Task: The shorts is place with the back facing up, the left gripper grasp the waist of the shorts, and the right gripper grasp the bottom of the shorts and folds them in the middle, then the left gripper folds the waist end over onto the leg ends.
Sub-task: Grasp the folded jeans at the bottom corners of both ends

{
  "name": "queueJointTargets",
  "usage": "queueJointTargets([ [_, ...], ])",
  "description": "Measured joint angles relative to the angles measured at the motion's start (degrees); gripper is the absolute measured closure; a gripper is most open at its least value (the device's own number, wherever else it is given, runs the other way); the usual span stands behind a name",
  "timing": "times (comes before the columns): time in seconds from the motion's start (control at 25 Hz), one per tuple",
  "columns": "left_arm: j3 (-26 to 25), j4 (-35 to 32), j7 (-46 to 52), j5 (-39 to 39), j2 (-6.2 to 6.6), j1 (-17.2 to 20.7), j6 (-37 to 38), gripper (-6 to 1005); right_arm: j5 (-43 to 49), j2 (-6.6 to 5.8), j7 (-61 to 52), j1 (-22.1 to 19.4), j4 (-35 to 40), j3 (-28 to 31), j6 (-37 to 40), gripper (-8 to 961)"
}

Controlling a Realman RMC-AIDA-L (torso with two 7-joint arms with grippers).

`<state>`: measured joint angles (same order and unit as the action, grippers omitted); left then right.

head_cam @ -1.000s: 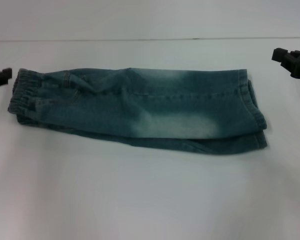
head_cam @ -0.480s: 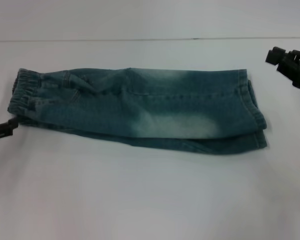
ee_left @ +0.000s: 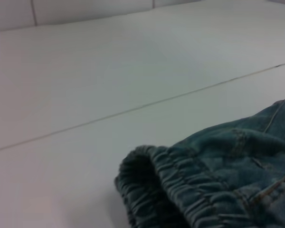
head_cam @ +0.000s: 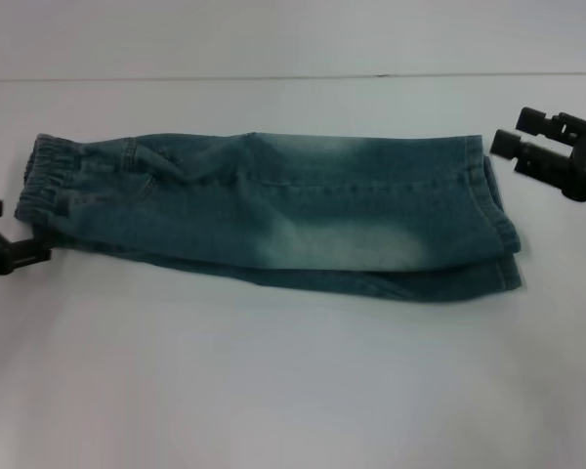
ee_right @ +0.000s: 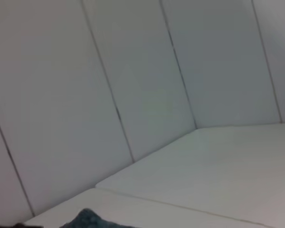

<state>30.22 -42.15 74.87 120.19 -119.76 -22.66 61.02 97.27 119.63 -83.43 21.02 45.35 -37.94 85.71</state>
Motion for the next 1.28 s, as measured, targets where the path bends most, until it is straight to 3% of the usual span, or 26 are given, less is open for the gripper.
queueJointTargets([
  [0.4,1.21,5.68,-1.56,1.13,1.38,-4.11,-3.54,61,0.48,-0.19,4.67,-0.6,-1.33,-1.2,4.5,279],
  [0.96,3.32,8.38,-1.42,2.68,2.08,-5.88,-6.46,62,2.49,-0.17,4.53,0.28,-1.4,-1.35,4.87,283],
  [1.08,3.43,8.4,-1.25,2.96,2.05,-5.91,-7.89,213,2.49,-0.12,4.42,0.44,-1.4,-1.43,4.88,282],
  [1.28,3.19,8.41,-1.41,2.58,2.0,-5.9,-8.21,278,2.49,-0.1,4.53,0.51,-1.4,-2.04,4.91,282],
])
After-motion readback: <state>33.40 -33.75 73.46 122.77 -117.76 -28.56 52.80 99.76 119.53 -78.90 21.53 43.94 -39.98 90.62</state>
